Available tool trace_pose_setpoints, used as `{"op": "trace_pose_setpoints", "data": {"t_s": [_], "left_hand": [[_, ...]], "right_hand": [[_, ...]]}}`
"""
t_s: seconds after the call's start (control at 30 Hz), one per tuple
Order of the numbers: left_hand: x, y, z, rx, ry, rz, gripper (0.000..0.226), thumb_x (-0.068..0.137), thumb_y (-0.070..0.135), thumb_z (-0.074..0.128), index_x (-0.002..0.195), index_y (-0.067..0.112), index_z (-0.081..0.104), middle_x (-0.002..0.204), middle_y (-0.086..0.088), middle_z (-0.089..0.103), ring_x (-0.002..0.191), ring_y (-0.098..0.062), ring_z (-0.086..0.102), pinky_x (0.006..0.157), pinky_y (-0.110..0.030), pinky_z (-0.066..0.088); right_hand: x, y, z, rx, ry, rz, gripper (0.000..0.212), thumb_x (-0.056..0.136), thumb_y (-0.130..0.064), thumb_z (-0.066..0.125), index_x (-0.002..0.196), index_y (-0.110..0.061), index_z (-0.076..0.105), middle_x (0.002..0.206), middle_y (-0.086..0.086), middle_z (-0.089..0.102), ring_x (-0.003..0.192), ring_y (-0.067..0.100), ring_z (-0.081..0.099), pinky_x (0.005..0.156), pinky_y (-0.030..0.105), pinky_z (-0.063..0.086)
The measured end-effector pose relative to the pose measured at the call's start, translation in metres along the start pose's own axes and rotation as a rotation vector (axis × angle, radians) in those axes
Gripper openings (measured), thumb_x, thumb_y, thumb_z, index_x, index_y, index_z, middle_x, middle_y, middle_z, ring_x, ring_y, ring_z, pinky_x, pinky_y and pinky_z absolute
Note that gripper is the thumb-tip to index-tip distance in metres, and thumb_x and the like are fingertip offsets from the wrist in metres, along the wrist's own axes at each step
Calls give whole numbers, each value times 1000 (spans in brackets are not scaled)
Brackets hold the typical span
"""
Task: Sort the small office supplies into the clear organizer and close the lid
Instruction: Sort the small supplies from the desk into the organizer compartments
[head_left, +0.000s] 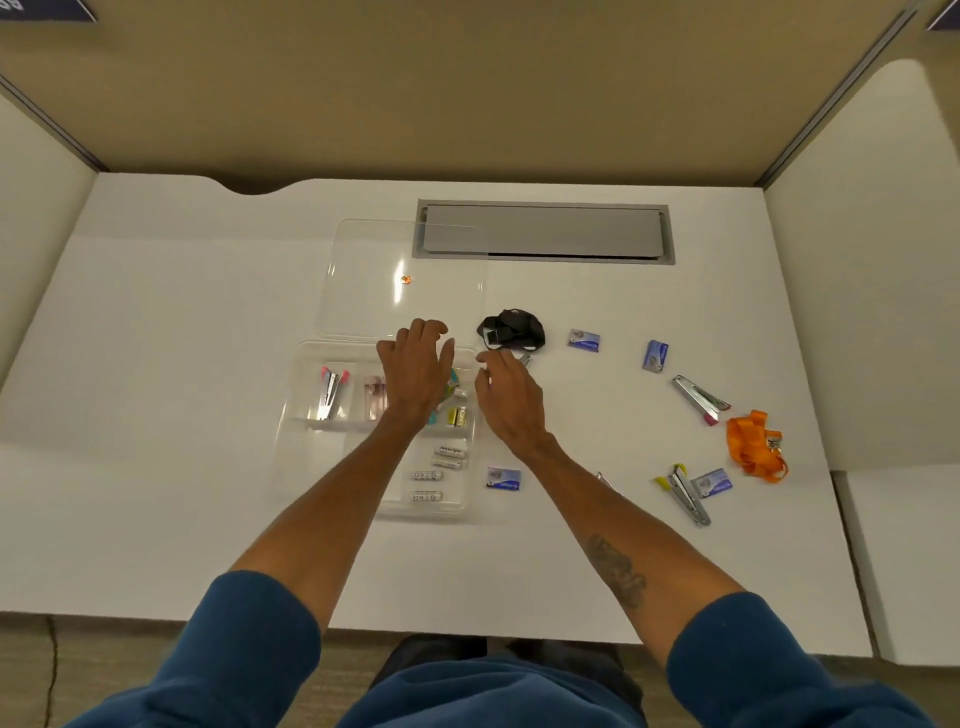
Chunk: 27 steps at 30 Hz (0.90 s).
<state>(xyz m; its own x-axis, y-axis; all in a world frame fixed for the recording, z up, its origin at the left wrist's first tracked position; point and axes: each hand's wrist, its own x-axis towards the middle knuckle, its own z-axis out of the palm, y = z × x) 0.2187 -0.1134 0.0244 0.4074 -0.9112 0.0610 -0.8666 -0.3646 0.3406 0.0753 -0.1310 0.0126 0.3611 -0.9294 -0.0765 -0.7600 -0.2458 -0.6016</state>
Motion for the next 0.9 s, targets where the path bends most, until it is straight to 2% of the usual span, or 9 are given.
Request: {"op": "trace_pose_setpoints", "data": {"t_s": [0.17, 0.27, 0.37, 0.47, 0.57, 0.73, 0.83, 0.9], "left_hand": [[-11, 50, 22, -144, -254, 157, 33, 99, 17, 51, 131, 12, 55, 130, -8, 60, 117, -25, 57, 100, -36, 45], [-21, 76, 37, -109, -390, 230, 36, 98, 11, 51, 134, 8, 53, 135, -12, 57, 122, -29, 55, 102, -37, 44], [-30, 93, 49, -125, -407, 140, 49, 97, 12, 53, 144, 8, 40, 147, -12, 45, 132, -29, 46, 109, -38, 41], [-35, 100, 59, -94, -395, 66, 60, 94, 14, 60, 147, 9, 33, 148, -12, 40, 133, -30, 43, 107, -39, 42], [-38, 105, 69, -2, -400, 27, 55, 96, 16, 57, 145, 7, 34, 142, -14, 44, 125, -31, 48, 101, -40, 45], [-42, 111, 77, 89, -372, -11, 48, 97, 2, 46, 143, 8, 35, 135, -15, 49, 118, -31, 51, 94, -41, 49], [-46, 114, 79, 104, -360, -23, 48, 97, 1, 47, 143, 8, 36, 134, -15, 49, 117, -31, 52, 93, -42, 51], [-47, 114, 80, 81, -361, -36, 47, 96, 1, 48, 142, 9, 38, 134, -15, 49, 117, -32, 52, 93, -42, 51]], "right_hand": [[-24, 63, -30, -136, -12, 126, 31, 100, -20, 46, 129, -14, 55, 124, 7, 61, 112, 23, 57, 94, 35, 46], [-53, 103, -45, -199, -27, 164, 32, 97, -23, 47, 127, -16, 55, 122, 5, 61, 108, 23, 57, 92, 35, 43], [-83, 133, -56, -241, -27, 151, 30, 95, -30, 49, 120, -16, 57, 112, 3, 63, 100, 23, 57, 86, 37, 43], [-110, 154, -64, -308, -45, 109, 29, 92, -37, 51, 113, -17, 58, 102, 1, 62, 94, 24, 56, 81, 38, 42], [-131, 168, -69, -348, -62, 115, 33, 88, -45, 52, 109, -19, 57, 96, -1, 61, 91, 26, 56, 80, 40, 42], [-152, 175, -70, -410, -132, 81, 50, 84, -60, 49, 115, -22, 53, 100, -2, 60, 93, 24, 57, 80, 39, 43], [-158, 173, -68, -407, -163, 88, 53, 80, -58, 52, 118, -20, 53, 100, -1, 61, 93, 25, 58, 80, 40, 46], [-162, 171, -66, -410, -177, 105, 46, 81, -48, 55, 115, -16, 55, 97, 1, 61, 90, 26, 59, 77, 39, 46]]}}
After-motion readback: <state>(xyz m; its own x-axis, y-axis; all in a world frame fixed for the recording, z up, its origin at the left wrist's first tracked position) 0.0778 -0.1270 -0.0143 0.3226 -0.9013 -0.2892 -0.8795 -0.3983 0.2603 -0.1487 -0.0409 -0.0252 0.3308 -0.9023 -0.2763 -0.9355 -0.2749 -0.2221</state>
